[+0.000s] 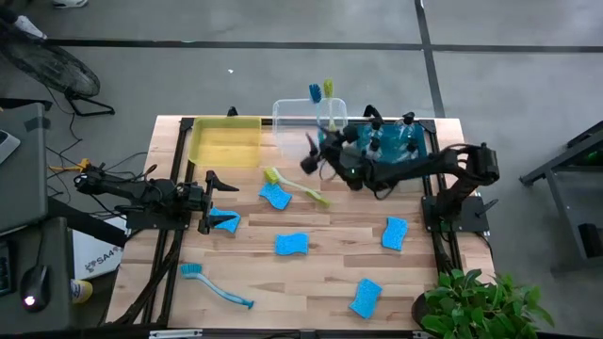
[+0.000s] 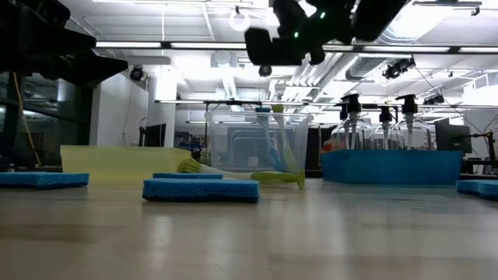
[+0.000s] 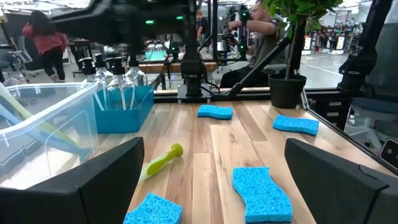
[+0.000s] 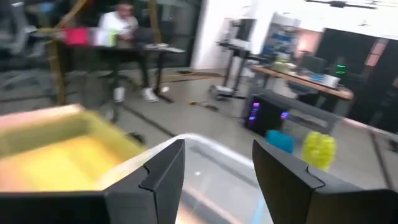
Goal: Pick & Place Kitchen Sink Supplies
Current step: Put the green dish brush into the transparent container
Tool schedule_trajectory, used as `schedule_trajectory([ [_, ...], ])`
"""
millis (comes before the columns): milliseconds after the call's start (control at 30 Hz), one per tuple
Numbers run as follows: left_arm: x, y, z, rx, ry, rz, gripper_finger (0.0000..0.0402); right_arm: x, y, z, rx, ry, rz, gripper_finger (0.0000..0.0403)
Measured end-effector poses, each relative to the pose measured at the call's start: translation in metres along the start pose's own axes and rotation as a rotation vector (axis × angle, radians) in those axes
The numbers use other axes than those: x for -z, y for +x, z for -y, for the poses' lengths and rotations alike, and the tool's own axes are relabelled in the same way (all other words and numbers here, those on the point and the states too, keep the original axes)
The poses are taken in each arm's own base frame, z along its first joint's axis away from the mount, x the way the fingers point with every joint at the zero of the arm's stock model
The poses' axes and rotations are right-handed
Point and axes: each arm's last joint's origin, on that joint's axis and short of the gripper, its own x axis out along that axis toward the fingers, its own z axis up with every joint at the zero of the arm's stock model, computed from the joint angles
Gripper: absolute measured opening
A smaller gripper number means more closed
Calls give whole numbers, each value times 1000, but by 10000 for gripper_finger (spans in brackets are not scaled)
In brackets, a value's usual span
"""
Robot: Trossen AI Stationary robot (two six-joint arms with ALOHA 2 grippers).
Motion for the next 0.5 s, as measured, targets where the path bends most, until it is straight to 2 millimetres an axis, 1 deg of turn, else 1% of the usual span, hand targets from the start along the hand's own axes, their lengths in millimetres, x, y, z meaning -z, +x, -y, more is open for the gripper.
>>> schedule_trajectory([
  [133, 0, 0, 0, 0, 0, 0, 382, 0, -27, -19, -117, -90, -57, 181],
  [233, 0, 0, 0, 0, 0, 0, 382, 1, -43, -31, -227, -125, -78, 181],
  [400, 0, 0, 0, 0, 0, 0, 382, 14, -58, -45, -439, -152, -167, 181],
  [500, 0, 0, 0, 0, 0, 0, 382, 21, -63, -48, -520, -138, -241, 181],
])
